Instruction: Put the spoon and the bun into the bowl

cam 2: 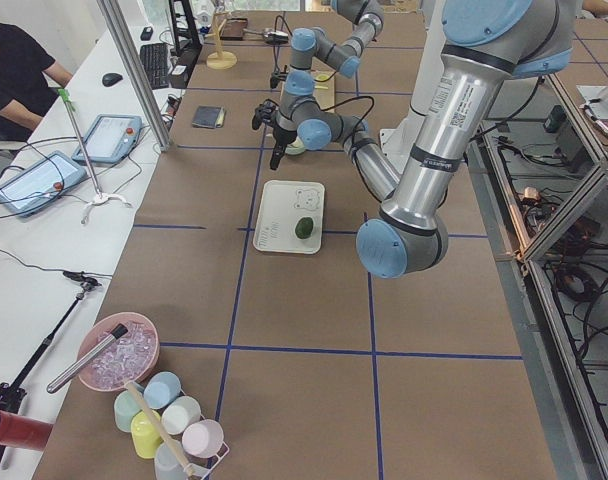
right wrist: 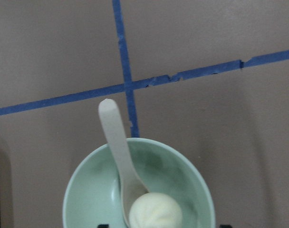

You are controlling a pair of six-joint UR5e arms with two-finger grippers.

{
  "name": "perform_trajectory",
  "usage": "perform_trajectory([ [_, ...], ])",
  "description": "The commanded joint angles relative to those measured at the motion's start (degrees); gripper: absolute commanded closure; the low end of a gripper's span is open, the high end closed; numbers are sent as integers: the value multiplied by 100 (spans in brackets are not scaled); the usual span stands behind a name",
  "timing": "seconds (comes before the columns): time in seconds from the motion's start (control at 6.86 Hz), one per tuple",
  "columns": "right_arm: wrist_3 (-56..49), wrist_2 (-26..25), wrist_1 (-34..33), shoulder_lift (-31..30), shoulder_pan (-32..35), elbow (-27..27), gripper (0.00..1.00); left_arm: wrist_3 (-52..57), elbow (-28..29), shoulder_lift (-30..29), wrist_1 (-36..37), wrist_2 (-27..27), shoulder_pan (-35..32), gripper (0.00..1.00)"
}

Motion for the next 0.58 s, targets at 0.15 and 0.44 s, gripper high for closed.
perform_trajectory([
  [0.15,-1658,1725,-33,-1709,1658,1163,0,1373,-145,519,-47,-87,-858,4],
  [0.44,-3562,2413,-50,-2783,2888,1324,0,2960,-85,949,-47,-919,-1928,1],
])
